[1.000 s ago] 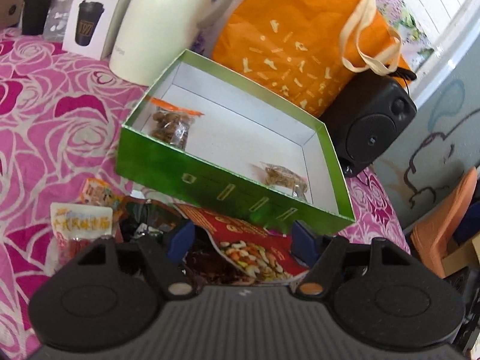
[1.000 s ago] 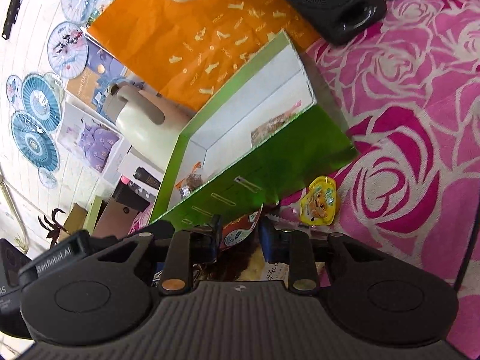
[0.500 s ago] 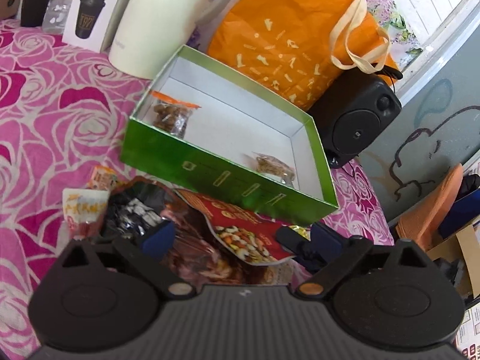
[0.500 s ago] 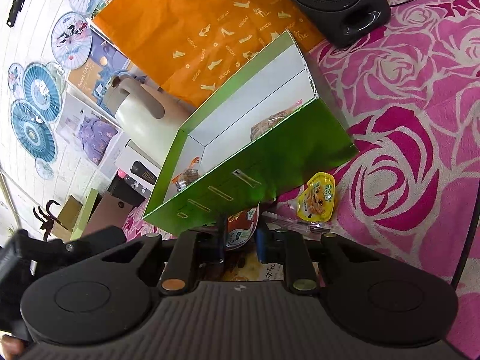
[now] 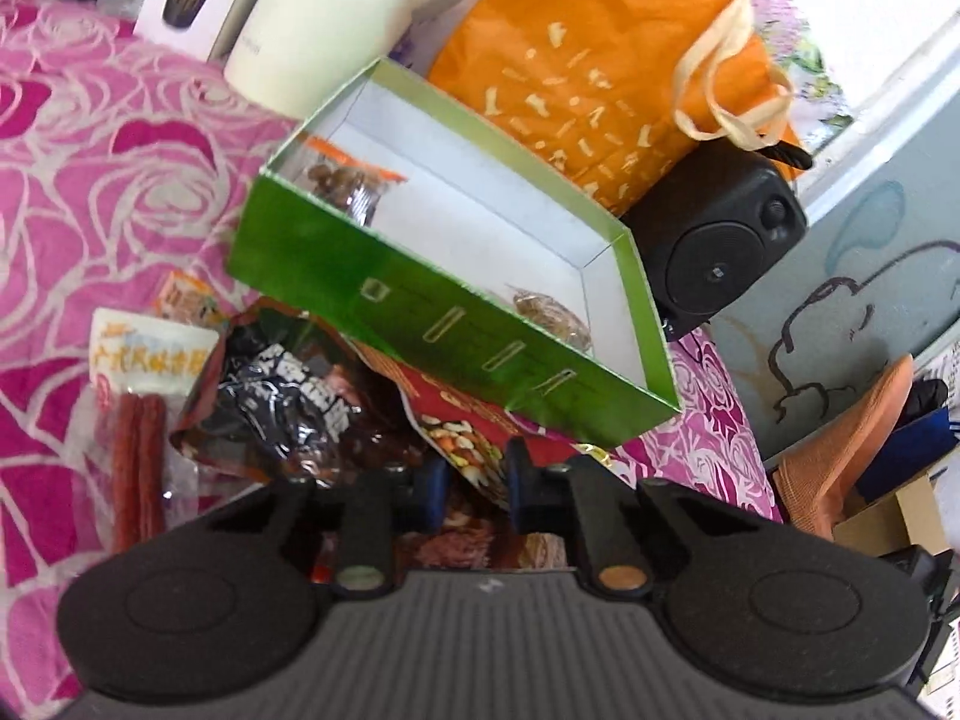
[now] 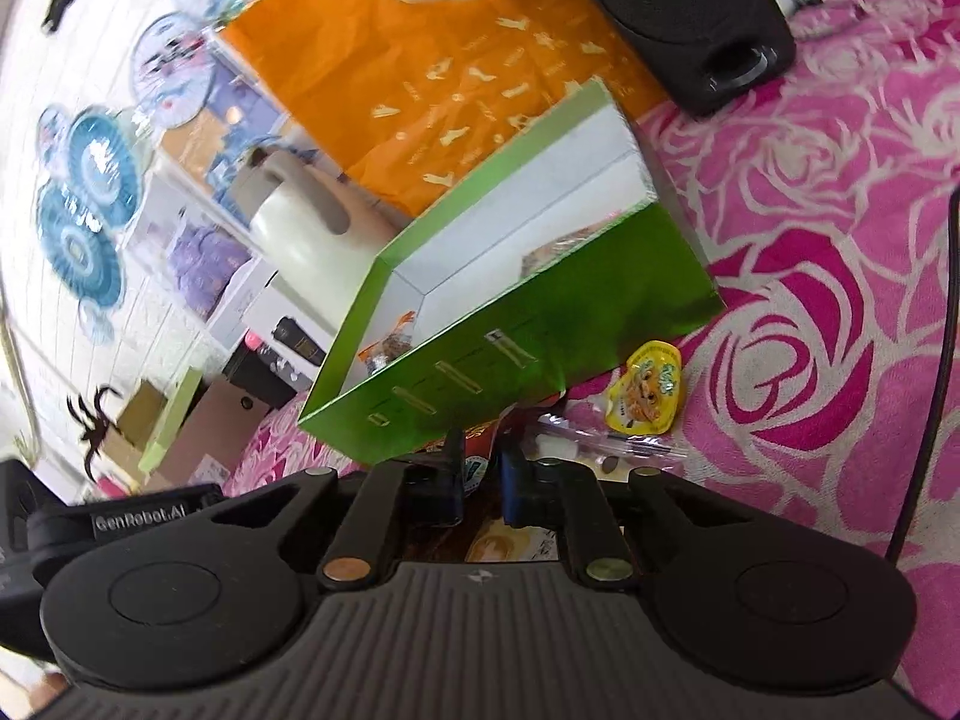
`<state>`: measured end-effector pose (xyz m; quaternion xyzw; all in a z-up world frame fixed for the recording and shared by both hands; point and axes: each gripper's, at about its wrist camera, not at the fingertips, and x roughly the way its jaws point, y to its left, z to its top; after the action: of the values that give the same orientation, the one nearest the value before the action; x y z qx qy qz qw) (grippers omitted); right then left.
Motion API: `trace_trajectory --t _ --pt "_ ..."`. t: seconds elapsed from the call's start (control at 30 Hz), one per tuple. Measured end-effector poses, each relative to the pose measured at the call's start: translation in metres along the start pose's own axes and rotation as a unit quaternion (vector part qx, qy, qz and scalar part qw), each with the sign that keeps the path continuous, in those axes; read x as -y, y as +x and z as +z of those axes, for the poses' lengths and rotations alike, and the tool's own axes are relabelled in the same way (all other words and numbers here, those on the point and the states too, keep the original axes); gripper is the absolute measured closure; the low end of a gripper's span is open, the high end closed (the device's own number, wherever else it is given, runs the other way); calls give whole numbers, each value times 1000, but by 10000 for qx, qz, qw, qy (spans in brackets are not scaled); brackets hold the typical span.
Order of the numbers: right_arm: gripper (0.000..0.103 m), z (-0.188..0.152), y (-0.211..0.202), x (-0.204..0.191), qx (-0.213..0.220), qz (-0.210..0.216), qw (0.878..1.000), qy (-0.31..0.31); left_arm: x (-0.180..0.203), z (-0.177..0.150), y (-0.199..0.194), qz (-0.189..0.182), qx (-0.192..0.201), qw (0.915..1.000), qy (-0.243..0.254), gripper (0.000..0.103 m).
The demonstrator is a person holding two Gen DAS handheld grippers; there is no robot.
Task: Organize snacks
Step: 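Lower the red package into the green box and open the left gripper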
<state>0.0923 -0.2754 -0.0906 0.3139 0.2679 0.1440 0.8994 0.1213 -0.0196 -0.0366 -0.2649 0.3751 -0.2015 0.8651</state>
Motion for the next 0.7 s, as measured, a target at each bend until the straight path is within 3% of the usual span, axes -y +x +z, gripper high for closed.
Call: trace_trajectory --t 0.23,0.4,0.7 --pt "83 -12 -32 -21 362 153 9987 -318 19 -18 -41 -87 385 9969 684 92" --pt "84 -26 -55 -40 589 258 9963 -574 32 -36 -71 -68 726 9898 1225 92" --pt "84 -24 -64 -78 1097 51 9794 -1694 43 -28 -86 -48 1021 9813 1630 92"
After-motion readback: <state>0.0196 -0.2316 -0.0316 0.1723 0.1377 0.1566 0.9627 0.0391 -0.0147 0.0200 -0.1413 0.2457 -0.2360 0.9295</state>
